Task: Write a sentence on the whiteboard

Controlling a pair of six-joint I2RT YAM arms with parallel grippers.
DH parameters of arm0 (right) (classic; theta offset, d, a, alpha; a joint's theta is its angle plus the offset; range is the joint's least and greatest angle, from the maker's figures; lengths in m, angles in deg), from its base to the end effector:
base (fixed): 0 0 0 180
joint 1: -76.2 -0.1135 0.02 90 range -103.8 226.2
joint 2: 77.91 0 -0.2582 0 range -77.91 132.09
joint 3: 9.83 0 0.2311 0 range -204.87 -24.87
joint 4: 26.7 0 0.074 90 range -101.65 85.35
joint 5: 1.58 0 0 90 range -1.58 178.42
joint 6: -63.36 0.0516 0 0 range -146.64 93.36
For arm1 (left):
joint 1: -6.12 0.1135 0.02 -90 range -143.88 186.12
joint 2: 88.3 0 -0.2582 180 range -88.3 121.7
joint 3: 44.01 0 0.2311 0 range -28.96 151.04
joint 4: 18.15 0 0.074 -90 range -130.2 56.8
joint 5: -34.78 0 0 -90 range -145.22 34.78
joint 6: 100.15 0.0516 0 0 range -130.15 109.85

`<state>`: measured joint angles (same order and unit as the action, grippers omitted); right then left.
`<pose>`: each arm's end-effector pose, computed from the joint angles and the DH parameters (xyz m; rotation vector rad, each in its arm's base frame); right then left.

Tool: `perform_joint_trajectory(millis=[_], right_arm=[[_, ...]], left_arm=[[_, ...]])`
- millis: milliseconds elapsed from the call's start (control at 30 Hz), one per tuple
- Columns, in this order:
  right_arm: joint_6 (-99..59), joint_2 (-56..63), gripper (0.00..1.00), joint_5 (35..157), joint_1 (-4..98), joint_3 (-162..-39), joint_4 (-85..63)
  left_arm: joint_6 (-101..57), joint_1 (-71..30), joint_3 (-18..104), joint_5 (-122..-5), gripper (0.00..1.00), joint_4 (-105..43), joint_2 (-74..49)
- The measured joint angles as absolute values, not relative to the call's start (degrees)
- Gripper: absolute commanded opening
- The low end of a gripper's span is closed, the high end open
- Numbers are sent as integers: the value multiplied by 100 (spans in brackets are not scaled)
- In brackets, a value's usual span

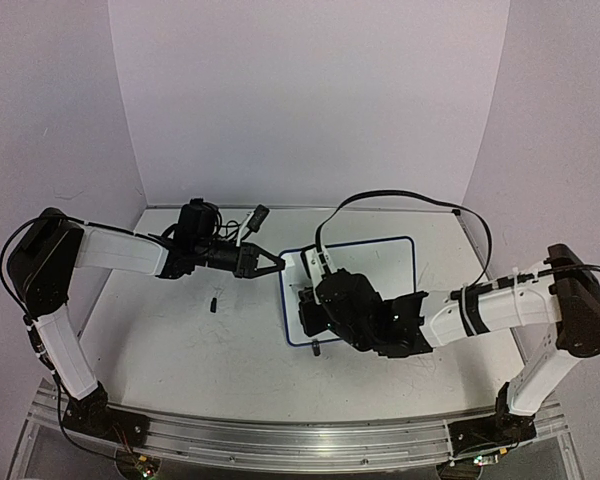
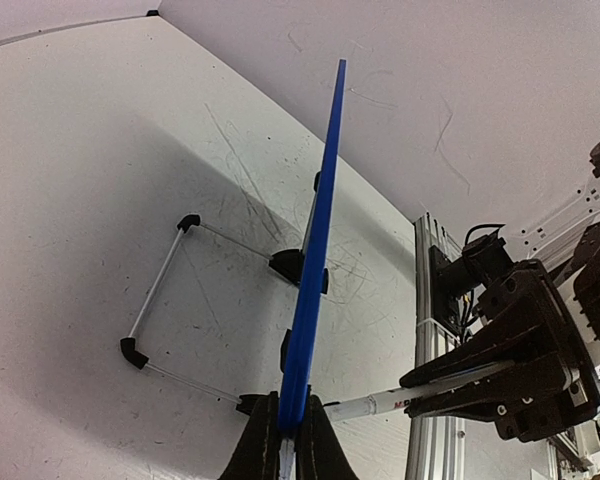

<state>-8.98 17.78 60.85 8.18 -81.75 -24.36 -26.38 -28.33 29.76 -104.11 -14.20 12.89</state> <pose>0.1586 0.3292 0.2246 -0.5685 1.9214 0.4834 0.2866 -0.2438 0.2174 0.9134 1.8966 -1.3952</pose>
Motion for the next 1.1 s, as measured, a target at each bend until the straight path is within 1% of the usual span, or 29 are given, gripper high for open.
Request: perform_joint_trajectory(millis=[267,433,567,1100], right_arm=[[-861,1766,0,6234,791,-8112,-2463],[-1009,1320,0,6394,806,-7860,-2586],[-1183,1120,0,6368,887,-7889,-2794],[-1723,1635,0,6134,942,-8401,-2731]], left_arm=[[-2638,-2833,2976,-10417,0,-1417,1289],[-2636,-2833,2976,-10441,0,-1417,1289],[-2636,-2833,2976,-10444,0,-1417,1289],[-2636,-2833,2976,-10448,0,-1417,1289]])
